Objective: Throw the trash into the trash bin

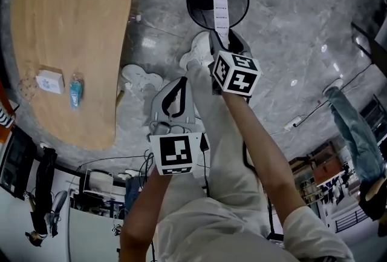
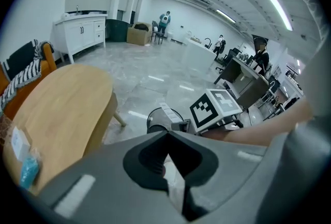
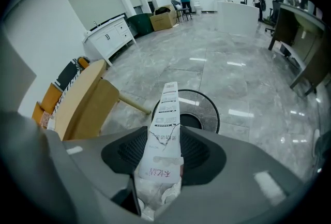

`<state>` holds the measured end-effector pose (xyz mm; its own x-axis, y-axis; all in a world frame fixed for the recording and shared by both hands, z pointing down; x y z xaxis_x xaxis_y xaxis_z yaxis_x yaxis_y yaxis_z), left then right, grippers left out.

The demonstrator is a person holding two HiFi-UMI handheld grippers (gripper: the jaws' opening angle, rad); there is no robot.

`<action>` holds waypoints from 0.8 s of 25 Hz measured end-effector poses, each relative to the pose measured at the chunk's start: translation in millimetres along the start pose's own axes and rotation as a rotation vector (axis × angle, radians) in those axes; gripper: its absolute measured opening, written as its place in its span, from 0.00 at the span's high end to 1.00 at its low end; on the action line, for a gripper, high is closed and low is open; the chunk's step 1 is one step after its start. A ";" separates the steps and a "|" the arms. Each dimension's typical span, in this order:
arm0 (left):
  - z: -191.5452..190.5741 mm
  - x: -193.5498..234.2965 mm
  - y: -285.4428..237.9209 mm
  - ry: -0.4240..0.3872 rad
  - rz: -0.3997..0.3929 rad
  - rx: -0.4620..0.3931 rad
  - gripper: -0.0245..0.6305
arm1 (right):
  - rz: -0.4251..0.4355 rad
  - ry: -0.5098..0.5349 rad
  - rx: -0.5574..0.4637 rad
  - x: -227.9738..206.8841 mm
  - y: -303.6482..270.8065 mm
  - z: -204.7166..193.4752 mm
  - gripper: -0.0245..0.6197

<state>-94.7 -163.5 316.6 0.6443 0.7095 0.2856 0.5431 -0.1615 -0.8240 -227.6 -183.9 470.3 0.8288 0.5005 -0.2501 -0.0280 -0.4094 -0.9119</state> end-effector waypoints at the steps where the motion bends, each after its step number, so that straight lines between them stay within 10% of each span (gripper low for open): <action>1: -1.4 0.1 -4.6 0.003 -0.001 0.002 0.96 | -0.003 0.000 0.006 -4.0 -4.3 -2.3 0.63; 20: -20.1 -15.0 -47.5 0.010 -0.016 0.010 0.96 | -0.027 -0.042 0.081 -63.2 -67.3 -5.4 0.62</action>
<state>-119.4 -180.3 361.3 0.6411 0.7048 0.3038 0.5481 -0.1434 -0.8240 -275.0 -192.0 549.3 0.8055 0.5429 -0.2375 -0.0529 -0.3334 -0.9413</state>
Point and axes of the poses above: the fingertips, and each gripper's own axes: y backward along the fingers, x to its left, z out of its top, the point moved 2 cm from there along y, backward along the fingers
